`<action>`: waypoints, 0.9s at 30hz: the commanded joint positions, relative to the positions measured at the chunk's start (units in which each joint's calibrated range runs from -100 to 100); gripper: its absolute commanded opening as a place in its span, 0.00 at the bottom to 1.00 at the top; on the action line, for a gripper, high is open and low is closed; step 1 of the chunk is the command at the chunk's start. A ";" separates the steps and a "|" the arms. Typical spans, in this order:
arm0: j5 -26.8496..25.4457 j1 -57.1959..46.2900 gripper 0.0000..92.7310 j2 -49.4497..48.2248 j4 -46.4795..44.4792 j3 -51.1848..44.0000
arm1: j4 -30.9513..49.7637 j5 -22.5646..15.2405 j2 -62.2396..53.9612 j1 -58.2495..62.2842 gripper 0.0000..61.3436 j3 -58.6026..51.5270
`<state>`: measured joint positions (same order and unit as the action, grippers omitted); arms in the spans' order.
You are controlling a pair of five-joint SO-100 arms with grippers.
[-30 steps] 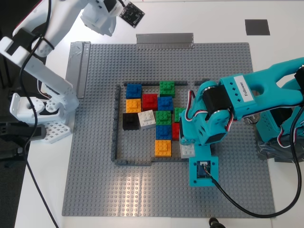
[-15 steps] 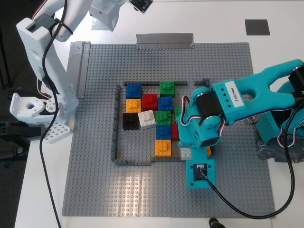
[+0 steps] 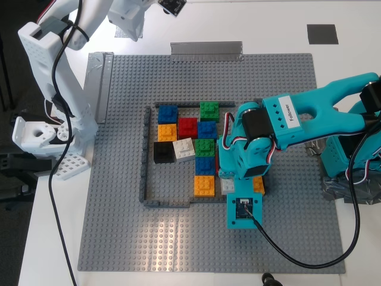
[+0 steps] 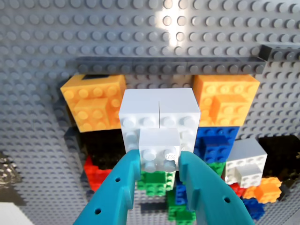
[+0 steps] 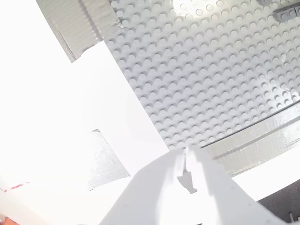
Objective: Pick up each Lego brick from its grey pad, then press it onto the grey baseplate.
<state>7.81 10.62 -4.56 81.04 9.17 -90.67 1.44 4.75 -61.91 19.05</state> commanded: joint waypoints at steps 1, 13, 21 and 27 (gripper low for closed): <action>-0.32 -0.21 0.00 -0.24 -0.65 -0.37 | 0.59 0.05 -1.06 -1.09 0.00 1.40; -0.22 -0.57 0.00 2.33 -0.73 -0.37 | 5.15 -1.03 -3.98 -2.11 0.00 -7.63; -0.36 -2.96 0.00 3.19 -3.01 -0.82 | 2.95 -0.88 -2.69 -1.67 0.00 -3.93; -0.17 -2.53 0.00 3.19 -2.93 -0.28 | 2.63 -0.24 -2.26 -1.82 0.00 -3.03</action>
<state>7.55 8.18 -1.18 78.43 9.17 -87.37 0.61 4.75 -63.55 11.70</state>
